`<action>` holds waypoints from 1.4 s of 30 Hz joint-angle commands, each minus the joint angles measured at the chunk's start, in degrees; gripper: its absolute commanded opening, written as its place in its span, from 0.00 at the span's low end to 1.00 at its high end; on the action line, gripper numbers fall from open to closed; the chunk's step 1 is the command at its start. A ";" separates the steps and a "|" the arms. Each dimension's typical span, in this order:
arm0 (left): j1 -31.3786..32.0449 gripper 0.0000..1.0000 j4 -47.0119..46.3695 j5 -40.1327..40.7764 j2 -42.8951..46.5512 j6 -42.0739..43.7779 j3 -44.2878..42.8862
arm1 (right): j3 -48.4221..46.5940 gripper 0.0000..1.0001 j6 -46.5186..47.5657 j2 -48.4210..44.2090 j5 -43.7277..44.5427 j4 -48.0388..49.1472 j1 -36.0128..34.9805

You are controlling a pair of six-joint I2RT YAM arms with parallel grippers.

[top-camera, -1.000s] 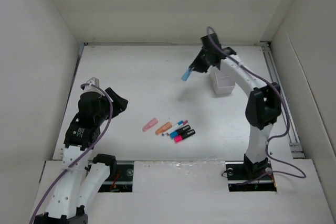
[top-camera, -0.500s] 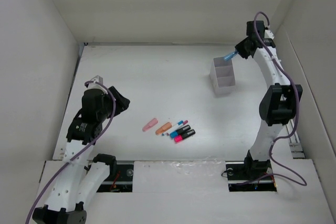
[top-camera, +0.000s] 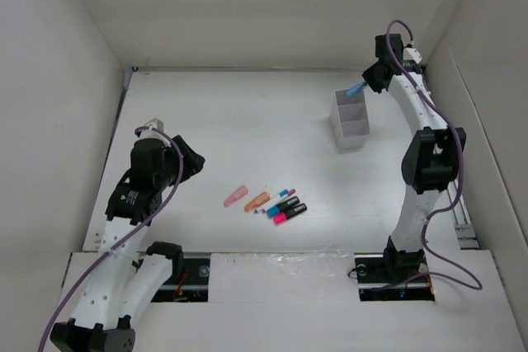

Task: Sort the stationery into containers
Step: Place the pen in the storage box.

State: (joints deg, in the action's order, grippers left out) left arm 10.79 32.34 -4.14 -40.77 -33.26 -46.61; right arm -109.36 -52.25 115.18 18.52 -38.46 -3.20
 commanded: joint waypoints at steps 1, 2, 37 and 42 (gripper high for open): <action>0.29 0.53 -0.70 1.15 -0.53 1.09 -1.91 | 0.72 0.10 -2.16 -0.48 2.48 3.47 -2.77; 0.29 0.53 -0.70 1.15 -0.53 1.09 -1.91 | 0.73 0.10 -3.55 -0.48 2.48 3.48 -2.77; 0.82 0.53 0.36 2.30 -0.53 1.09 -2.52 | 5.83 0.40 -10.86 -3.55 11.71 3.30 -5.50; 0.82 0.53 0.36 2.30 -0.53 1.09 -2.52 | 5.83 0.49 -8.40 -5.31 10.13 3.82 -5.50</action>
State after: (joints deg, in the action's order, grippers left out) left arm 11.27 32.88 -2.48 -41.52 -33.01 -47.37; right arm -103.20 -62.28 114.43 28.45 -36.84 -8.95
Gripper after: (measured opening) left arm 0.531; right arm 0.483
